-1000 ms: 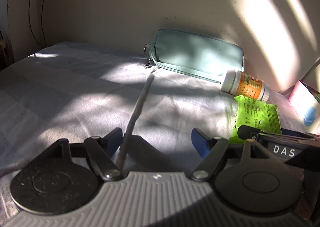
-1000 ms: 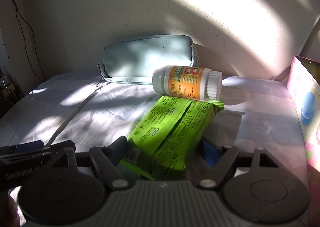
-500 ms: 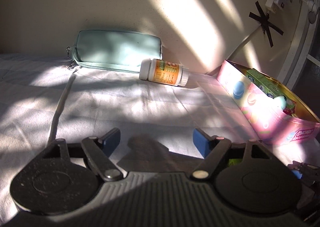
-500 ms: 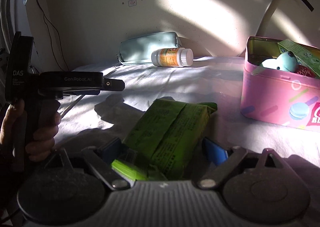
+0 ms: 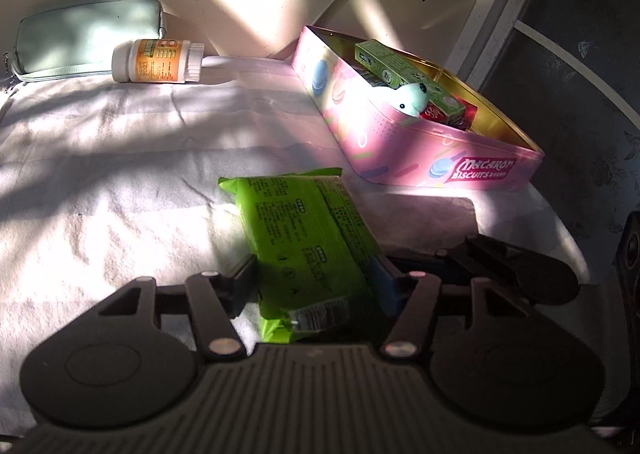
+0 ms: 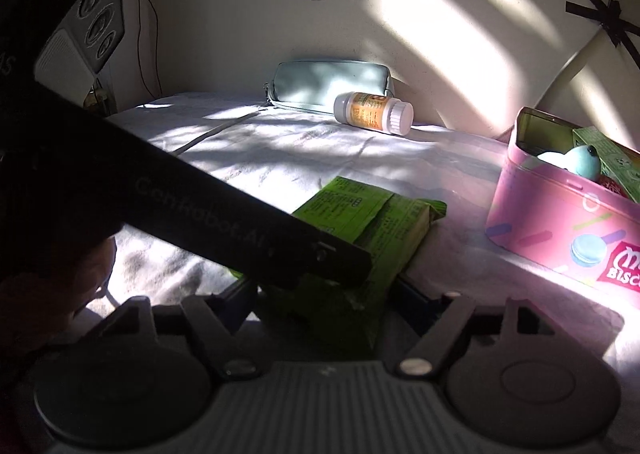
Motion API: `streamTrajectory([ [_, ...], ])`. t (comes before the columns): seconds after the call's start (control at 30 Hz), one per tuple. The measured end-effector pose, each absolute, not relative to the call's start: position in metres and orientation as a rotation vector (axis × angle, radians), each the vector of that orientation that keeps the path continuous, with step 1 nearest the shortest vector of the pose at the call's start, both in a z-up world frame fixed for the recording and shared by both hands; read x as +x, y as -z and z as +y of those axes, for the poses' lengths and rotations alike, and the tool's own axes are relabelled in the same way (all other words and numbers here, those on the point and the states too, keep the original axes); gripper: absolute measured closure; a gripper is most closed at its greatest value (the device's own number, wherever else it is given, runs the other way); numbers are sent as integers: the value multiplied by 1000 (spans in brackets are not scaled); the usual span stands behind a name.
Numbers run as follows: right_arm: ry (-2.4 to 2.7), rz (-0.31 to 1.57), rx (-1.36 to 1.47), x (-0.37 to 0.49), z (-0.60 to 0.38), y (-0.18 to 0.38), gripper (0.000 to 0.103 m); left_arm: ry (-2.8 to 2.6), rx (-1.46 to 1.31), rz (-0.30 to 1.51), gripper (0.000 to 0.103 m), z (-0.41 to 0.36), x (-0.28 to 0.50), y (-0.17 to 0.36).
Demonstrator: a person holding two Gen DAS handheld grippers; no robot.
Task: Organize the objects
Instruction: 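Lower the green wet-wipe pack into the tin and open the left gripper, then withdraw the left gripper from the tin toward the vitamin bottle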
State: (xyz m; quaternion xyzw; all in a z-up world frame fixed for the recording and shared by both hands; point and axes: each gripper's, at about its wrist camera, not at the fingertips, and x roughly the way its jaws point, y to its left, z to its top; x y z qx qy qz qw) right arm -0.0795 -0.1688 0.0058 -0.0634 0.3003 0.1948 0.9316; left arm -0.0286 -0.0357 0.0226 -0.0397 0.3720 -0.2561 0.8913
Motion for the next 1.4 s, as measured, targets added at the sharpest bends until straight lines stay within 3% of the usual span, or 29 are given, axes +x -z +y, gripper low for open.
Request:
streamTrajectory([
  [0.03, -394, 598, -118, -81, -173, -8, 48, 517, -64, 742, 43, -38, -29, -30],
  [0.07, -395, 572, -94, -84, -178, -13, 52, 522, -64, 722, 45, -39, -30, -36],
  [0.33, -207, 246, -115, -86, -225, -62, 51, 630, 42, 418, 45, -106, -24, -113],
  [0.63, -67, 385, 3, -12, -316, -54, 50, 678, 132, 443, 43, -214, 49, -93],
  [0.77, 83, 411, 10, 13, -335, -38, 32, 489, 249, 420, 35, -244, 70, -78],
  [0.9, 95, 398, 33, 8, -345, -28, 32, 377, 225, 444, 27, -234, 78, -74],
  [1.4, 82, 321, 94, -43, -325, -47, 28, 284, 209, 464, 27, -185, 26, -86],
])
